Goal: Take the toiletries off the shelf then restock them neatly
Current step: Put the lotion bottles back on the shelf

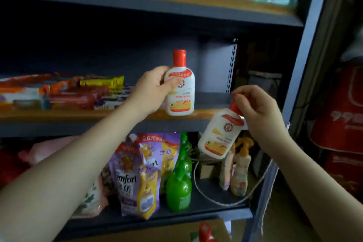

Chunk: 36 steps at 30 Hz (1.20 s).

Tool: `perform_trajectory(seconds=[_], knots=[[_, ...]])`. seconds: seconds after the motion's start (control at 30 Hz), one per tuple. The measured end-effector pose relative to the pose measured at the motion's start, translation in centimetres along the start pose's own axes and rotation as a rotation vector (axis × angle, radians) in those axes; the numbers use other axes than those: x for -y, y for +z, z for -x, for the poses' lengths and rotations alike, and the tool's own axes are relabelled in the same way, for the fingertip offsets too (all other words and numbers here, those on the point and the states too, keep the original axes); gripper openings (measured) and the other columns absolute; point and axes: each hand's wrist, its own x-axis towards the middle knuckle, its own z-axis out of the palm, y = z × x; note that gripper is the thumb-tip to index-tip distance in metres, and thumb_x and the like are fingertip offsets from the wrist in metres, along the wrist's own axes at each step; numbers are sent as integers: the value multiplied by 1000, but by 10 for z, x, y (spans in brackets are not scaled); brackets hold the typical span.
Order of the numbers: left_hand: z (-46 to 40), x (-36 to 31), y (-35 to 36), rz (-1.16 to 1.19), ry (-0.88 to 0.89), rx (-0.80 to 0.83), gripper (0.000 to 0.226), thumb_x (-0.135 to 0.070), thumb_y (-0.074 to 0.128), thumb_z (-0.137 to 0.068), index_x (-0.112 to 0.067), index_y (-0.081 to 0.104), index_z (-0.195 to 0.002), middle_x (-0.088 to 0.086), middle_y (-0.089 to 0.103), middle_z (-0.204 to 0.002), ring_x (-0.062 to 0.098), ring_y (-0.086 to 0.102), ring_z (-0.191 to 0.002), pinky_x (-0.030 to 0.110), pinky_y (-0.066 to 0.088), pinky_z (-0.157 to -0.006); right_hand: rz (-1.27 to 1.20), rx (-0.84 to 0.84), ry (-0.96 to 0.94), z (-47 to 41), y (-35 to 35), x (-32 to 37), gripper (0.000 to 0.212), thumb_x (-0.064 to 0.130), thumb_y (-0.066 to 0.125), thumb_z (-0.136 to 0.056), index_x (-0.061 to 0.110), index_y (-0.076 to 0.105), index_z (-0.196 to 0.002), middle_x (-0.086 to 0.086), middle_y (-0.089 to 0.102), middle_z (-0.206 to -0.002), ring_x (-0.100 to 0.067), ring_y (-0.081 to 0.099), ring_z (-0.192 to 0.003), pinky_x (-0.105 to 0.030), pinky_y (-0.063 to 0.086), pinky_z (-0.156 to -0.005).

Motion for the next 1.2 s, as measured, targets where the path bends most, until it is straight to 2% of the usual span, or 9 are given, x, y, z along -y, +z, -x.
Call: perform_trajectory(seconds=[0.1, 0.2, 0.3, 0.57, 0.67, 0.8, 0.9, 1.07, 1.2], knots=[[-36, 1, 5, -73, -66, -7, 11, -24, 57, -90, -22, 58, -101, -1, 66, -99, 16, 64, -92, 37, 53, -79, 1, -19, -17, -28, 2, 15, 17, 17, 46, -95, 32, 53, -91, 11, 59, -87, -4, 60, -82, -21, 53, -67], [-64, 4, 10, -183, -76, 9, 9, -24, 58, -90, -17, 56, -95, 1, 62, -93, 12, 57, -77, 25, 42, -60, 6, -73, -58, -52, 2, 25, 16, 16, 43, -97, 29, 52, -97, 13, 56, -90, -7, 58, -87, -29, 54, -73], [-82, 15, 20, -440, -109, 170, 16, -26, 63, -87, -13, 53, -91, 3, 57, -90, 13, 49, -71, 23, 33, -52, 135, -106, -117, -70, 2, 28, 13, 16, 40, -98, 25, 50, -101, 5, 57, -95, -12, 57, -86, -26, 50, -70], [-92, 40, 25, -398, -160, 382, 23, -27, 59, -90, -16, 54, -109, 0, 57, -105, 14, 53, -90, 26, 38, -75, 471, -37, -206, -111, 31, 5, 19, 8, 39, -97, 7, 53, -109, -6, 52, -100, -18, 50, -84, -23, 37, -69], [-98, 46, 20, -455, -126, 398, 27, -24, 61, -88, -17, 56, -114, 0, 61, -108, 13, 54, -91, 26, 39, -78, 523, 53, -193, -128, 50, -9, 20, 5, 41, -96, 7, 52, -112, -12, 53, -109, -25, 54, -93, -32, 45, -75], [-108, 56, 23, -532, -78, 390, 30, -21, 63, -87, -15, 58, -116, 4, 64, -114, 20, 59, -100, 30, 46, -84, 498, 238, -55, -136, 70, -29, 27, 18, 42, -97, 12, 48, -123, -10, 59, -117, -24, 57, -100, -25, 42, -76], [-113, 66, 30, -526, -56, 342, 27, -22, 62, -88, -15, 60, -113, 4, 65, -112, 20, 60, -99, 34, 48, -86, 329, 275, 129, -130, 77, -40, 51, 27, 56, -91, 18, 33, -136, -8, 61, -116, -21, 61, -98, -28, 48, -78], [-120, 81, 38, -531, -51, 278, 29, -20, 62, -88, -15, 58, -117, 6, 64, -114, 22, 60, -101, 35, 48, -88, 244, 365, 258, -117, 74, -55, 44, 29, 68, -82, 18, 49, -119, -3, 63, -109, -17, 63, -93, -35, 56, -78], [-127, 84, 39, -596, -53, 285, 29, -19, 62, -87, -14, 56, -116, 7, 63, -115, 22, 60, -100, 31, 48, -84, 334, 448, 269, -120, 79, -55, 46, 16, 72, -78, 18, 48, -117, -2, 62, -112, -15, 61, -93, -27, 55, -73]])
